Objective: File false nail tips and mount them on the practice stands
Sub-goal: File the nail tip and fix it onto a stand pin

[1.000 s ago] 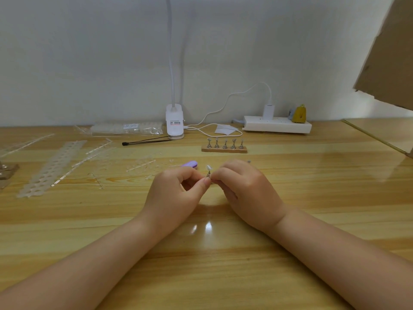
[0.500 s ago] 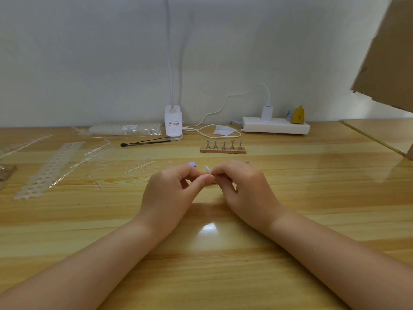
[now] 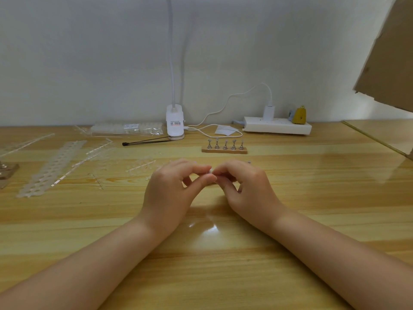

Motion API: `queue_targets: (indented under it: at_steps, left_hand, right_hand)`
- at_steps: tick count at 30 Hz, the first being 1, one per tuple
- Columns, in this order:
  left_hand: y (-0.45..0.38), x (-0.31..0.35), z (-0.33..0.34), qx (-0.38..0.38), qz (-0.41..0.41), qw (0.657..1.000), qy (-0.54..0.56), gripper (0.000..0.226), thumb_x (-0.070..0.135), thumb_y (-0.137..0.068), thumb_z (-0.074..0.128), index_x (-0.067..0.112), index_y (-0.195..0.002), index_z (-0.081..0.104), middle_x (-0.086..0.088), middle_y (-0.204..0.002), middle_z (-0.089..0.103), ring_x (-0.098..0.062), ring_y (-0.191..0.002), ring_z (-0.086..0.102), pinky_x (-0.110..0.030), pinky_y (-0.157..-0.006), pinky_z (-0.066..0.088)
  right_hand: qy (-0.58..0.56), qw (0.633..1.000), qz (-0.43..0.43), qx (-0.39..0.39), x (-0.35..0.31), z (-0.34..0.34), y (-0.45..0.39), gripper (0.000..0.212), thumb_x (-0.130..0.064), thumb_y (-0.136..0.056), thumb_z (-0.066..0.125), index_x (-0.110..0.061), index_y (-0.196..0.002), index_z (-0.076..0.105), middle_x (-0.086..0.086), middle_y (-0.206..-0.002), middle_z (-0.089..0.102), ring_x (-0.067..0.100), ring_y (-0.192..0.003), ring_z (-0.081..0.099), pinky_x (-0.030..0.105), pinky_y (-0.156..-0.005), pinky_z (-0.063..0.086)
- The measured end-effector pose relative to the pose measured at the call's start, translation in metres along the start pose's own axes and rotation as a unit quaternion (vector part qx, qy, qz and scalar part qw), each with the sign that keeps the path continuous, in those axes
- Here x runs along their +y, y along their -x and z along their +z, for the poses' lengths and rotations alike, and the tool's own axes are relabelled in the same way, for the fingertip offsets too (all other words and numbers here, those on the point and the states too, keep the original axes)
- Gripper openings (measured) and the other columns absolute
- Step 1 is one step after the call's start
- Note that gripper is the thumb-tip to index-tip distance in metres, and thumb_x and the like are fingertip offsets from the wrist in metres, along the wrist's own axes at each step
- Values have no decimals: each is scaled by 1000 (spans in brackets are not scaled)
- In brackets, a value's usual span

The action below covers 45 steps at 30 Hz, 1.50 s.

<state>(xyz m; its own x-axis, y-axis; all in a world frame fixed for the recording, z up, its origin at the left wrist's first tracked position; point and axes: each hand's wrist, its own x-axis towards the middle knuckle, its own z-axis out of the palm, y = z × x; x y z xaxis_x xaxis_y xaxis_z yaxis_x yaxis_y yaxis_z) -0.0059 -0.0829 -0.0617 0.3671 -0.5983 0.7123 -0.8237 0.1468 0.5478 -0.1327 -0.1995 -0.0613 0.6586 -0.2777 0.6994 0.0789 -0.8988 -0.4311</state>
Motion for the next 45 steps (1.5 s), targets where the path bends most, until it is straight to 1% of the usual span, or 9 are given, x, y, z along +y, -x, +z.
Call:
queue_targets:
  at_steps: [9, 17, 21, 24, 30, 34, 37, 42, 45]
  left_hand:
    - [1, 2, 1, 2, -26, 993, 112, 15, 27, -71, 75, 25, -86, 74, 8, -82, 72, -11, -79, 66, -17, -70, 49]
    - [-1, 2, 0, 18, -8, 999, 37, 35, 40, -73, 72, 23, -104, 72, 15, -88, 68, -10, -68, 58, -6, -69, 39]
    - [0, 1, 0, 5, -6, 1000, 24, 27, 27, -75, 78, 26, -101, 72, 15, -89, 69, -13, -68, 60, -15, -68, 47]
    - [-1, 2, -1, 3, -2, 999, 49, 20, 34, -76, 72, 32, -96, 71, 20, -89, 70, -7, -71, 61, -13, -70, 47]
    - [0, 6, 0, -6, 5, 997, 82, 19, 32, -77, 71, 35, -95, 70, 20, -91, 70, -6, -83, 65, -13, -72, 47]
    - [1, 5, 0, 0, -2, 999, 52, 23, 37, -77, 70, 35, -100, 70, 19, -92, 70, -9, -76, 62, -19, -72, 50]
    - [2, 5, 1, 6, -28, 1000, 11, 29, 42, -78, 74, 32, -104, 68, 16, -93, 68, -10, -73, 61, -9, -73, 43]
    - [2, 9, -1, -6, -92, 995, 43, 6, 42, -80, 71, 36, -81, 70, 22, -81, 69, -10, -65, 58, -9, -63, 41]
    - [3, 12, -1, -18, -115, 990, 77, 9, 29, -81, 73, 34, -74, 71, 16, -65, 67, -14, -73, 66, -15, -80, 48]
  right_hand:
    - [-25, 999, -23, -2, 2, -2, 2, 12, 6, -84, 65, -4, -90, 69, 0, -81, 67, 12, -73, 59, 17, -67, 45]
    - [-50, 997, 43, 32, 1, 3, 0, 7, -3, -85, 69, -10, -86, 70, -8, -75, 66, 9, -70, 58, 19, -65, 46]
    - [-58, 997, 47, 23, 1, 2, 1, 5, -4, -86, 69, -8, -89, 71, -3, -78, 68, 10, -72, 60, 20, -65, 47]
    - [-47, 998, 25, 16, 0, 1, 1, 7, 0, -86, 67, -6, -88, 70, -9, -77, 65, 6, -72, 57, 17, -67, 45]
    - [-33, 999, -17, 18, 1, 0, 2, 9, 5, -84, 64, -3, -87, 67, -3, -78, 63, 17, -71, 59, 37, -65, 50]
    - [-32, 999, -9, 31, 0, 2, 1, 8, 4, -84, 66, -3, -87, 68, 1, -77, 66, 16, -70, 59, 34, -64, 49]
    - [-25, 998, 1, 56, -1, 3, 0, 6, 3, -84, 67, -3, -85, 68, 3, -77, 66, 17, -70, 60, 31, -64, 49]
    - [-1, 998, -9, 59, -2, 1, -1, 4, 2, -85, 68, -2, -85, 68, 2, -80, 66, 13, -73, 58, 28, -67, 48]
    - [27, 998, -30, 46, -2, 0, -1, 6, 4, -85, 67, -1, -86, 68, 3, -82, 66, 9, -77, 56, 27, -70, 48]
